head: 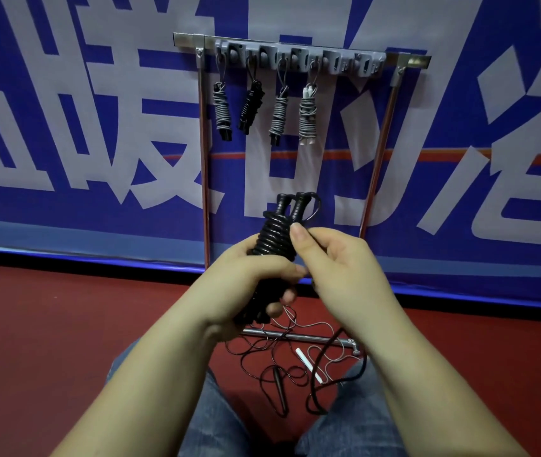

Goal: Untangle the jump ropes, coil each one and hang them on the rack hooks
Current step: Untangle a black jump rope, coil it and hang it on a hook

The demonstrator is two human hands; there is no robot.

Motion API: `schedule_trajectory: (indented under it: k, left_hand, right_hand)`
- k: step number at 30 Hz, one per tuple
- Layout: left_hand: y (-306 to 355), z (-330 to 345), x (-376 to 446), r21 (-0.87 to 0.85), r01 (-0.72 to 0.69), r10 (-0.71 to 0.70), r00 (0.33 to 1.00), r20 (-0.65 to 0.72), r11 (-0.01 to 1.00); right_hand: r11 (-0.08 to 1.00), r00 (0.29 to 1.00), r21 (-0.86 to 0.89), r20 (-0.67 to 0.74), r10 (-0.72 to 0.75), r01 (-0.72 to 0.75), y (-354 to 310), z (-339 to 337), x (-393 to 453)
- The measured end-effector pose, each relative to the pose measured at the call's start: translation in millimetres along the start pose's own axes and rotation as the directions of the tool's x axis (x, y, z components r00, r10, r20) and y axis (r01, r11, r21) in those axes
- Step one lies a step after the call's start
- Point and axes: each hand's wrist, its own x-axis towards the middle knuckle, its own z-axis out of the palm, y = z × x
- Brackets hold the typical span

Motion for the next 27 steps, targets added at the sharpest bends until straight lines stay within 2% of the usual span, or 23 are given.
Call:
schedule_trajectory:
  k: [2, 6, 10, 19, 27]
  left_hand:
    - [1.5, 0.7, -0.5, 0.015, -0.007, 0.008, 1.0, -0.022, 1.0]
    - [3.7, 5.5, -1.8, 0.185, -0.067, 0.096, 0.983, -0.155, 0.98]
    - [3.6, 8.3, -3.4, 0.269, -0.108, 0.168, 0.963, -0.211, 0.957]
    - [4.3, 9.4, -1.7, 0.272, -0.093, 0.159, 0.959, -0.234, 0.958]
    - [0.1, 11.2, -0.7, 0.249, -0.06, 0.125, 0.96, -0.251, 0.967]
  right_hand:
    - [1.0, 1.0, 0.01, -0.013, -0.004, 0.004, -1.0, -1.3, 0.6]
    - [1.0, 0.999, -0.03, -0.031, -0.007, 0.006, 0.8, -2.7, 2.5]
    - [0.999, 0.999, -0.041, -0.042, -0.015, 0.013, 1.3, -2.3, 2.8]
    - [0.993, 0.999, -0.114, -0.036, -0.009, 0.005, 4.9, -1.8, 5.6]
    - [0.996, 0.999, -0.081, -0.019, 0.044, -0.045, 10.4, -0.1, 5.7]
